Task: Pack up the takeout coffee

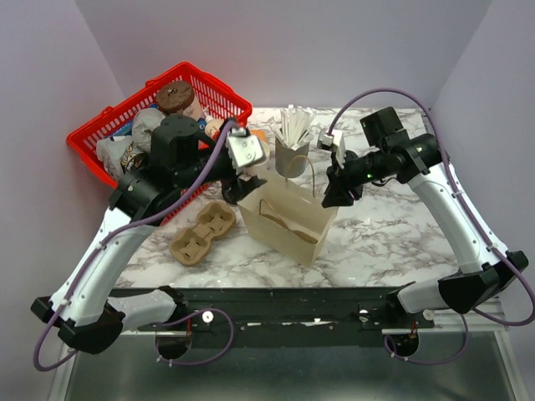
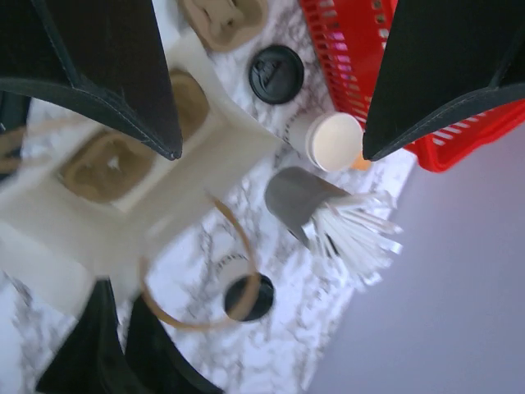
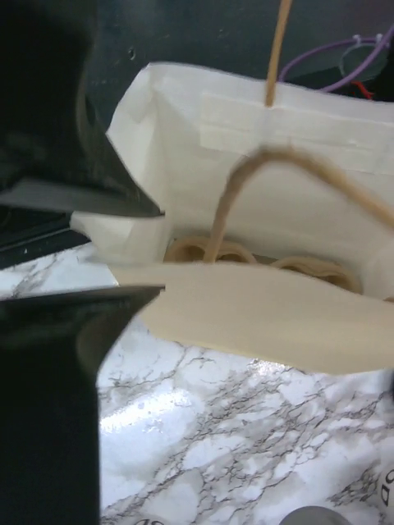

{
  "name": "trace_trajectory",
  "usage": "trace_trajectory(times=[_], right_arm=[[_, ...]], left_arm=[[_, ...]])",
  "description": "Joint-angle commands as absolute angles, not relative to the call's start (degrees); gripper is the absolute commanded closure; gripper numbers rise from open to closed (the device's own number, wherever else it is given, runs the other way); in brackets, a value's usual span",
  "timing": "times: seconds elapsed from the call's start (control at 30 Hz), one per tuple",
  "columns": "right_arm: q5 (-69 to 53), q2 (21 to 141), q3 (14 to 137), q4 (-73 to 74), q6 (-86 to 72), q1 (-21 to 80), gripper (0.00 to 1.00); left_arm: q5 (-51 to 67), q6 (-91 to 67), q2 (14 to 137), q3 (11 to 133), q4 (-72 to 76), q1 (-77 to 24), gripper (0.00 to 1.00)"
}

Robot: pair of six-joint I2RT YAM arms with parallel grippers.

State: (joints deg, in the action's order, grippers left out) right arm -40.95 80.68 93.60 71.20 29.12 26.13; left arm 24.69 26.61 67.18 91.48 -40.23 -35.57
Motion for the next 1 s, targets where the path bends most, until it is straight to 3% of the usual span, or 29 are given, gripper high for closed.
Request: trace_trajectory(times=[0.0, 0.2, 0.47, 0.57, 0.63, 0.77, 0.83, 0.87, 0.9, 0.97], right_arm=[[-38.23, 80.51, 97.99, 70.49, 27.95, 25.66, 0.44], [-38.67, 80.77, 101.15, 68.73, 28.3, 25.66, 0.38], [-36.14, 86.47, 108.54, 63.03, 24.27, 25.66, 0.36], [-36.21, 88.76, 112.4, 62.84, 23.91, 25.66, 0.4], [-36.39, 90.87, 114.07, 63.1, 23.99, 25.66, 0.44], [-37.0, 93.16, 116.63, 64.51, 24.78, 25.75, 0.74], [-37.09, 93.08, 116.98, 64.51, 24.96, 25.75, 0.81], [-37.61, 92.82, 117.33, 64.51, 25.22, 25.75, 0.88], [-37.88, 92.64, 118.12, 64.51, 25.31, 25.75, 0.9], [-38.32, 92.46, 119.61, 64.6, 25.14, 25.75, 0.97]], left_arm=[[32.51, 36.46, 60.48, 85.61, -51.76, -35.51, 0.02], [33.84, 39.9, 63.1, 87.45, -56.08, -35.6, 0.02], [35.41, 36.22, 66.7, 83.5, -41.85, -35.51, 0.01], [37.96, 32.18, 69.87, 84.63, -37.98, -35.6, 0.06], [41.82, 30.33, 71.98, 85.86, -36.92, -35.6, 0.14], [46.05, 27.07, 73.92, 88.41, -37.7, -35.6, 0.31], [47.8, 27.51, 73.74, 88.59, -39.45, -35.51, 0.48], [48.51, 27.6, 73.91, 89.2, -40.42, -35.59, 0.63], [49.12, 27.42, 74.09, 89.73, -41.47, -35.6, 1.0], [50.45, 25.93, 73.65, 90.26, -42.01, -35.51, 1.0]])
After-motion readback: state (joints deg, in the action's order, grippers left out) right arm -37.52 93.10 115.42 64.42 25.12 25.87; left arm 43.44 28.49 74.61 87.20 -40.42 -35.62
